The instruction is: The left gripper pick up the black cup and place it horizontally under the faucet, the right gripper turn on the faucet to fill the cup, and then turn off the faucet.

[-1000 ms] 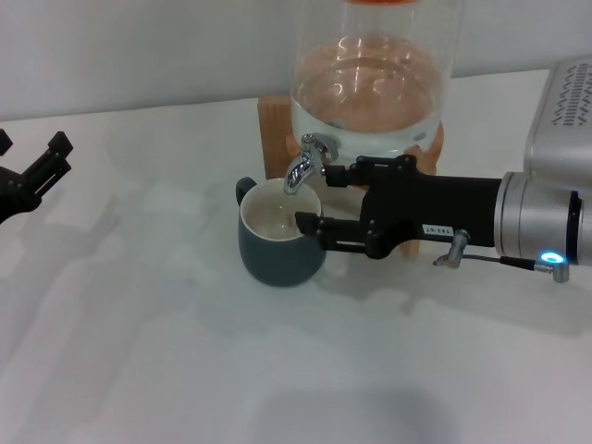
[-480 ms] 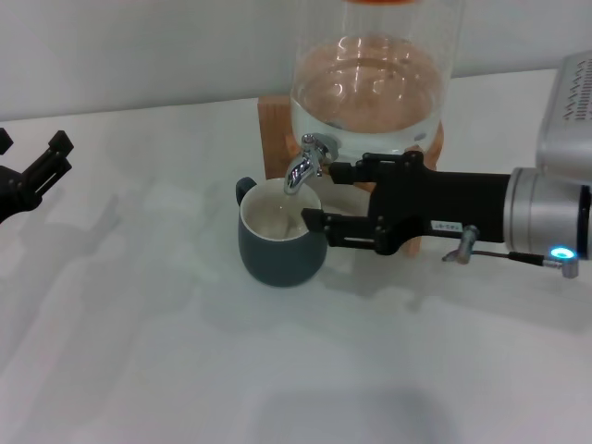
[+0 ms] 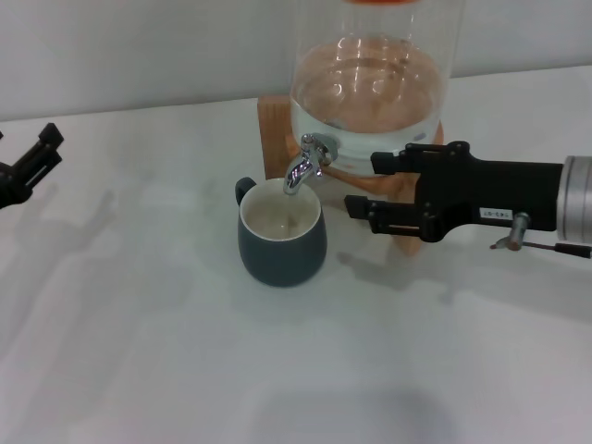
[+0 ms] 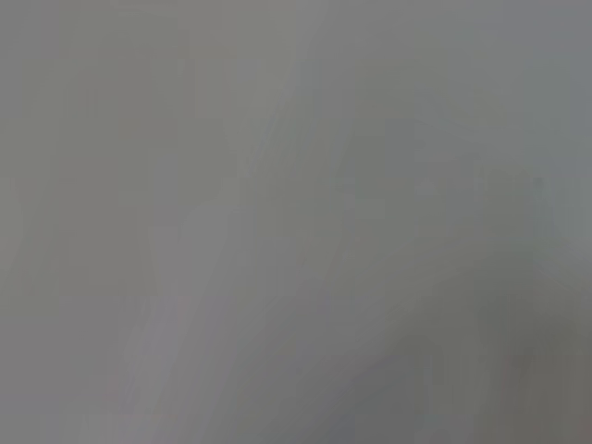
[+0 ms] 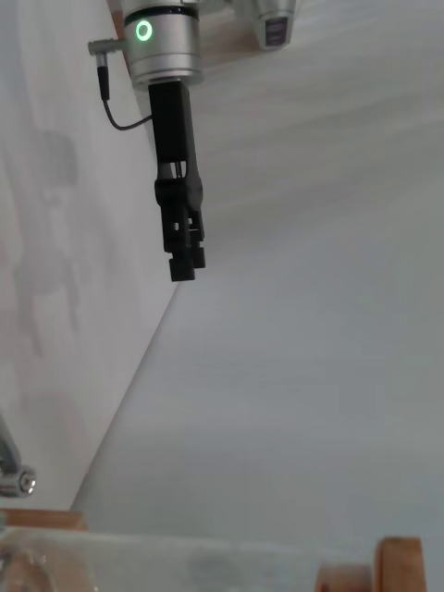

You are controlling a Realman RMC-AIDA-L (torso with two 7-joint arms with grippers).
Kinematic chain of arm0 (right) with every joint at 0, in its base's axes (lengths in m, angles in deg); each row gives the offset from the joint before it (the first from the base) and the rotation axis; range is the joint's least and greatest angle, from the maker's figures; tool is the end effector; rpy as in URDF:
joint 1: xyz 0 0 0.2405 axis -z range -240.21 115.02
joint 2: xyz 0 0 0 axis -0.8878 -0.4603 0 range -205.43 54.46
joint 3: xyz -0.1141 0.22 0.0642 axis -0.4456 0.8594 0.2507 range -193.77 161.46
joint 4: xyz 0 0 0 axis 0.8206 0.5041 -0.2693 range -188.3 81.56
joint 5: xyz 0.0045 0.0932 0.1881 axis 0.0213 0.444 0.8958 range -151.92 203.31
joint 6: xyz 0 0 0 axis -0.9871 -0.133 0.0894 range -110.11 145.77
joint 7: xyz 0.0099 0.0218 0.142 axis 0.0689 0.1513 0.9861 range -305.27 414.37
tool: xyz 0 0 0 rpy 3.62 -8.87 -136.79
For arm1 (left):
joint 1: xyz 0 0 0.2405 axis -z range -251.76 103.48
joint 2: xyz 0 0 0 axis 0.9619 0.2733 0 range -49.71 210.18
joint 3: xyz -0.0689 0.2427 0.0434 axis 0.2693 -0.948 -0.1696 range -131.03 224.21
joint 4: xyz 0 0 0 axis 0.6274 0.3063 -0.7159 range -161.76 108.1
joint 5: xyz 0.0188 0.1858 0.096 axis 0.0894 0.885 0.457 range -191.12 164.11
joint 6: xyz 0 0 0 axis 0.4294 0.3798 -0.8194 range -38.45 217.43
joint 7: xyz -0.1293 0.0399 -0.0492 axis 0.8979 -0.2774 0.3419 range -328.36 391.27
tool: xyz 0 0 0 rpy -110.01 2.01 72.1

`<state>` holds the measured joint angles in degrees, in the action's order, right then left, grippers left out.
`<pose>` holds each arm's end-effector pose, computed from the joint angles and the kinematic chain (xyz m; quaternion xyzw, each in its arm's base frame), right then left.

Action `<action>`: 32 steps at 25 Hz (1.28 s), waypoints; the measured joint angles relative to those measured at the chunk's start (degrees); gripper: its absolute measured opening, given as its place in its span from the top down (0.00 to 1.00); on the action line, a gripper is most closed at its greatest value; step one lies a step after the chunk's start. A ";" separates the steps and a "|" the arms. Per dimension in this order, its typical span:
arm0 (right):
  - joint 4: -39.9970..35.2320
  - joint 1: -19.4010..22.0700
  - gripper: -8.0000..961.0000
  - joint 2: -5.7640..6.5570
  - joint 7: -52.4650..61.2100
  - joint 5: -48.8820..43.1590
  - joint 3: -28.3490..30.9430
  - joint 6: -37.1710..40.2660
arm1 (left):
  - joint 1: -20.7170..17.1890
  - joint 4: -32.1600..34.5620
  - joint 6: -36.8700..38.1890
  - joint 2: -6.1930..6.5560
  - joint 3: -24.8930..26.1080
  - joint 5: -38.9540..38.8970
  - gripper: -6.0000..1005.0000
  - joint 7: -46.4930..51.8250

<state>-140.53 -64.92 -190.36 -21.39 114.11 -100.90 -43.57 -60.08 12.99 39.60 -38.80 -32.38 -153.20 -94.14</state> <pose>0.1939 0.2969 0.0344 -0.9245 0.1790 0.2258 0.2496 -0.2941 0.3492 0.0116 -0.7664 -0.2870 -0.3507 0.4552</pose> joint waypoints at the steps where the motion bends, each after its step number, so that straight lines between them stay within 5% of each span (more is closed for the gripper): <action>1: 0.09 0.03 0.29 -0.02 0.01 0.07 0.63 -0.68 | -0.07 0.15 -0.01 0.00 0.54 0.01 0.11 0.00; 17: -2.39 1.85 0.29 -0.08 -0.49 4.24 1.90 -3.95 | 0.30 0.40 0.54 0.03 1.87 0.29 0.11 0.00; 23: -9.17 7.42 0.29 -0.53 -0.93 3.40 1.76 -2.18 | 0.98 0.11 0.79 0.03 2.38 0.38 0.11 -0.10; 27: -13.79 11.30 0.29 -0.79 -1.24 3.31 -1.54 1.93 | 0.97 0.08 0.84 0.03 2.77 0.46 0.11 -0.11; 32: -14.28 10.91 0.29 -0.60 -1.02 3.16 -5.64 3.38 | 1.30 0.00 0.86 0.02 3.17 0.49 0.11 -0.23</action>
<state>-154.81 -54.01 -190.96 -22.41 117.27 -106.54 -40.19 -58.77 12.99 40.45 -38.77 -29.21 -152.71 -94.37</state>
